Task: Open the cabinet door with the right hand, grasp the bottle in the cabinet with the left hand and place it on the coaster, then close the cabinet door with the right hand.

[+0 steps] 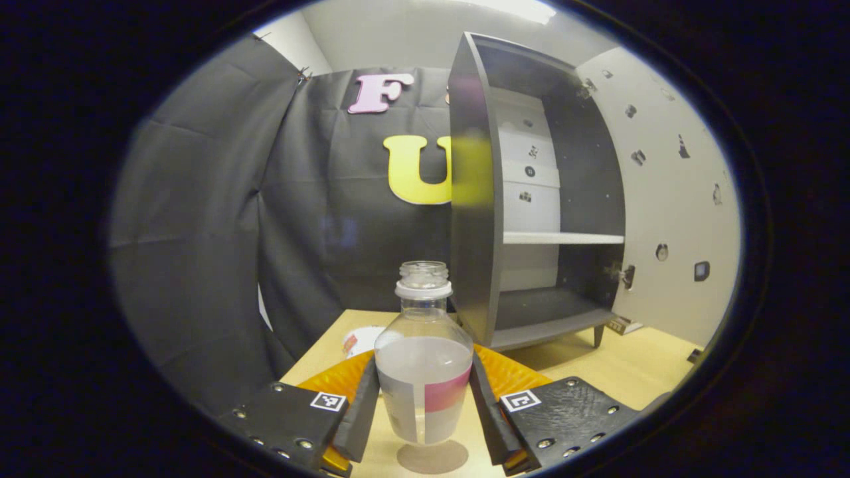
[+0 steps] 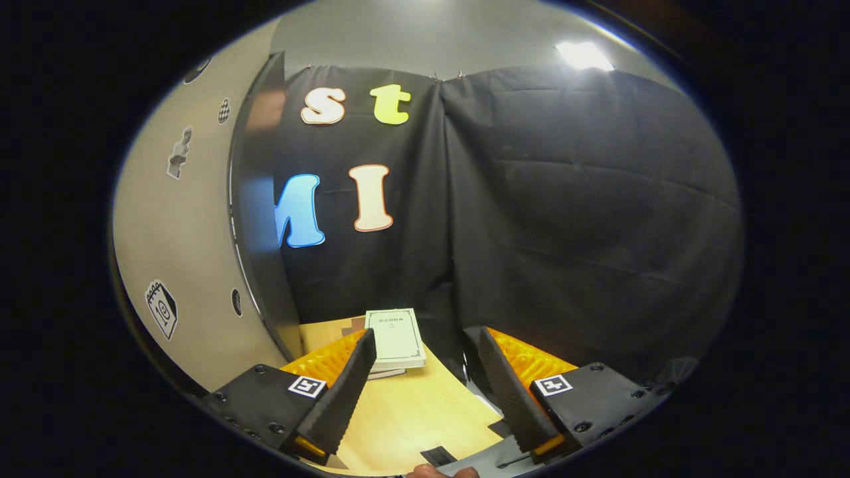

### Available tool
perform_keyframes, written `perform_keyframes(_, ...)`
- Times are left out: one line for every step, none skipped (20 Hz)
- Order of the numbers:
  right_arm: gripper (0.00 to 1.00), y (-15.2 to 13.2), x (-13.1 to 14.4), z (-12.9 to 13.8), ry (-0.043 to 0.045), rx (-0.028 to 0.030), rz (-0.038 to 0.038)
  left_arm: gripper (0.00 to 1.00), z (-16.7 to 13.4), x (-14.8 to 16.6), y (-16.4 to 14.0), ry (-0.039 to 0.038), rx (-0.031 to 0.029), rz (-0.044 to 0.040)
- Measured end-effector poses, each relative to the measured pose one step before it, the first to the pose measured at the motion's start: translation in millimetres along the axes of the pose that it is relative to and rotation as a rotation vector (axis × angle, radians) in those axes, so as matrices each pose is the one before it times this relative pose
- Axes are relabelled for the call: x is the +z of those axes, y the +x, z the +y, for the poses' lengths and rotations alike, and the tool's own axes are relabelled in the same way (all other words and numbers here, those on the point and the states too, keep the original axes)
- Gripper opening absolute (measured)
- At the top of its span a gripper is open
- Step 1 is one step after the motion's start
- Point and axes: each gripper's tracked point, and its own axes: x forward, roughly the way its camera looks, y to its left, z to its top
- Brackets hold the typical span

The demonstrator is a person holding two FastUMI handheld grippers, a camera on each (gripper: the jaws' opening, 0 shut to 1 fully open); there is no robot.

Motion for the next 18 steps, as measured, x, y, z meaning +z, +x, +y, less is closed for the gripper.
perform_keyframes(0.98, -0.6, -2.14, -4.35, 0.0143, -0.01397, 0.00294, 0.69, -1.16, -17.71, -0.45, 0.0118, 0.00827, 0.01743)
perform_keyframes(0.98, -0.9, -2.42, -5.68, 0.01314, -0.01658, 0.00651, 0.69, -2.96, -16.65, 0.97, 0.00776, 0.00306, 0.01355)
perform_keyframes(0.98, 0.63, -2.74, -6.82, 0.00771, -0.02542, 0.00565, 0.69, -3.93, -11.93, 0.09, 0.00551, 0.0022, 0.00406)
perform_keyframes(0.98, -0.94, -2.26, -7.74, 0.002, -0.02733, 0.00725, 0.69, -4.89, -7.32, 1.23, 0.0061, -0.00322, -0.00265)
perform_keyframes(0.99, -1.52, -2.55, -4.96, 0.00147, -0.01864, 0.00818, 0.69, -6.24, -6.54, 1.09, 0.0112, -0.00887, -0.00441)
perform_keyframes(0.98, -3.15, -1.17, -2.53, 0.00224, -0.0094, 0.00684, 0.7, -5.42, -7.49, 2.72, 0.01513, -0.00517, 0.00156)
perform_keyframes(0.98, -2.26, -0.79, -0.21, 0.00122, -0.00325, 0.00566, 0.69, -2.95, -6.35, 2.27, 0.01584, -0.00529, 0.00225)
perform_keyframes(0.98, -1.76, -0.05, -0.39, -0.00295, -0.00459, 0.00028, 0.69, -2.3, -6.71, 1.02, 0.01253, -0.00579, -0.00318)
perform_keyframes(0.98, -1.06, -1.25, 0.32, -0.00704, -0.00232, 0.00225, 0.68, -0.57, -5.43, 0.05, 0.00646, -0.00295, -0.0036)
perform_keyframes(0.98, -1.66, -0.32, 1.35, -0.0059, 0.00456, 0.0026, 0.68, 1.05, -2.33, -1.02, 0.00133, 0.00162, -0.0066)
perform_keyframes(0.98, -1.34, -2.41, 2.27, -0.00249, 0.00517, 0.01016, 0.68, 1.55, -3.48, -1.12, -0.01111, 0.001, -0.00534)
perform_keyframes(0.98, -3.15, -3.72, -0.92, 0.00113, -0.00073, 0.01122, 0.68, 2.32, -8.39, -0.22, -0.01709, -0.00085, 0.01087)
perform_keyframes(0.98, -2.88, 0.17, -1.55, 0.00439, -0.00311, -0.00309, 0.69, 3.56, -7.78, -3.18, -0.01422, 0.00606, 0.01863)
perform_keyframes(0.98, -2.32, 0.43, -2.48, 0.00729, -0.00522, -0.0067, 0.7, 2.0, -0.65, 1.84, -0.00906, -0.00254, -0.01322)
perform_keyframes(0.98, -0.54, -2.96, -2.12, 0.00676, -0.00761, 0.00081, 0.71, -1.34, -1.14, -2.21, -0.00071, -0.00553, 0.00064)
perform_keyframes(0.98, -1.22, -4.34, -2.74, 0.00677, -0.00519, 0.00687, 0.7, -3.04, -4.64, -4.54, 0.00151, -0.00715, 0.01162)
perform_keyframes(0.98, 0.33, -4.63, -2.51, 0.00651, -0.00832, 0.01053, 0.74, -0.61, 1.22, -1.39, 0.00136, -0.00777, -0.00539)
perform_keyframes(0.98, -0.71, -3.3, -2.76, 0.01035, -0.0073, 0.00688, 0.72, -0.18, -1.01, -2.46, 0.00208, -0.0043, 0.00856)
